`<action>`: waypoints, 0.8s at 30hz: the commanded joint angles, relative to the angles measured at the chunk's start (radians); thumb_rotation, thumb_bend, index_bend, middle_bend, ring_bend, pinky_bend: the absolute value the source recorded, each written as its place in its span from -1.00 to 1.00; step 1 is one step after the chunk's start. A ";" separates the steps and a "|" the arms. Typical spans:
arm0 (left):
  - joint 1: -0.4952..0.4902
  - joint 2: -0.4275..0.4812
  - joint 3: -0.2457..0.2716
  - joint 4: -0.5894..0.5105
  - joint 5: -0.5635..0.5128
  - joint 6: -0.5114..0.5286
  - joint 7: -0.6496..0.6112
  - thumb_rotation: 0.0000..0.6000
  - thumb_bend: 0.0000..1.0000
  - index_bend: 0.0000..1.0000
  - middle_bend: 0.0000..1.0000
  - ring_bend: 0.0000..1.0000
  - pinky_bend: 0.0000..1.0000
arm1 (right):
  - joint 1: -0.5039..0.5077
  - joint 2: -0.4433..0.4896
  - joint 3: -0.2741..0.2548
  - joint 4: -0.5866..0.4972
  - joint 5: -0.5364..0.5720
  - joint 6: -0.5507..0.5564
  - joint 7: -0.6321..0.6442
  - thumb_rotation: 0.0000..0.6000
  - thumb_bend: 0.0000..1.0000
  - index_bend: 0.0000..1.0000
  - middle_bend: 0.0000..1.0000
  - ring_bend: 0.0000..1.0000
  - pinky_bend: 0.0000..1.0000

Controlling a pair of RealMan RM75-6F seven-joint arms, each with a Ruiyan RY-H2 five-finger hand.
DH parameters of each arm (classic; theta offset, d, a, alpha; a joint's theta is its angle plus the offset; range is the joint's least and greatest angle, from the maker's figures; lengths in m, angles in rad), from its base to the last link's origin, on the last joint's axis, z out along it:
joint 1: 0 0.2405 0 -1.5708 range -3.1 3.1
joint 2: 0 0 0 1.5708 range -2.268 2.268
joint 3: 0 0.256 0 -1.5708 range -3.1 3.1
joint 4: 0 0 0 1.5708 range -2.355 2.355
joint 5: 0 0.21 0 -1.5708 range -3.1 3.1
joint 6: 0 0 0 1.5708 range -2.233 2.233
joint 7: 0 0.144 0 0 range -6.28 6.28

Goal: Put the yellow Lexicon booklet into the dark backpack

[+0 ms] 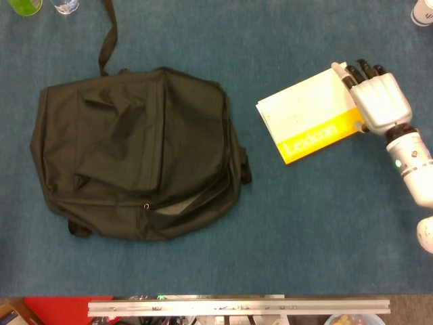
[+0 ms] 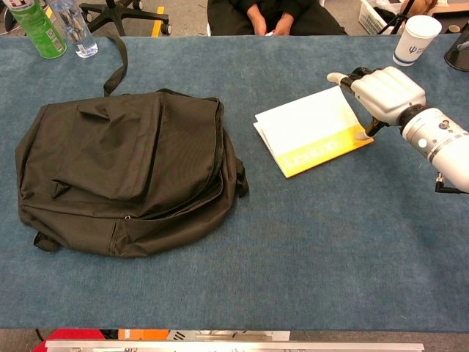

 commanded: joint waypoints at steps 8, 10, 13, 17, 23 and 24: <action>-0.002 -0.002 0.000 -0.001 0.005 -0.004 0.012 1.00 -0.56 -0.70 -0.56 -0.76 -0.66 | -0.037 0.102 -0.102 -0.153 -0.139 0.058 0.046 1.00 -0.86 -0.66 -0.41 -0.70 -0.46; -0.003 -0.001 0.001 -0.002 0.008 -0.003 0.012 1.00 -0.56 -0.70 -0.56 -0.76 -0.66 | -0.039 0.097 -0.118 -0.147 -0.161 0.062 0.053 1.00 -0.72 -0.60 -0.41 -0.70 -0.46; -0.001 0.000 0.001 -0.002 0.006 -0.003 0.007 1.00 -0.56 -0.70 -0.56 -0.76 -0.66 | -0.037 0.080 -0.131 -0.121 -0.182 0.062 0.065 1.00 -0.70 -0.56 -0.41 -0.70 -0.46; 0.001 -0.001 0.002 0.003 0.003 -0.002 0.001 1.00 -0.56 -0.70 -0.56 -0.76 -0.66 | -0.032 0.057 -0.128 -0.078 -0.179 0.050 0.075 1.00 -0.70 -0.52 -0.41 -0.70 -0.45; 0.003 -0.001 0.002 0.006 0.001 -0.001 -0.006 1.00 -0.56 -0.70 -0.56 -0.76 -0.66 | -0.016 0.042 -0.107 -0.046 -0.139 0.004 0.074 1.00 -0.70 -0.51 -0.41 -0.70 -0.45; 0.002 -0.002 0.002 0.006 0.000 -0.002 -0.006 1.00 -0.56 -0.70 -0.56 -0.76 -0.66 | -0.012 0.040 -0.103 -0.044 -0.130 -0.007 0.072 1.00 -0.70 -0.51 -0.41 -0.70 -0.45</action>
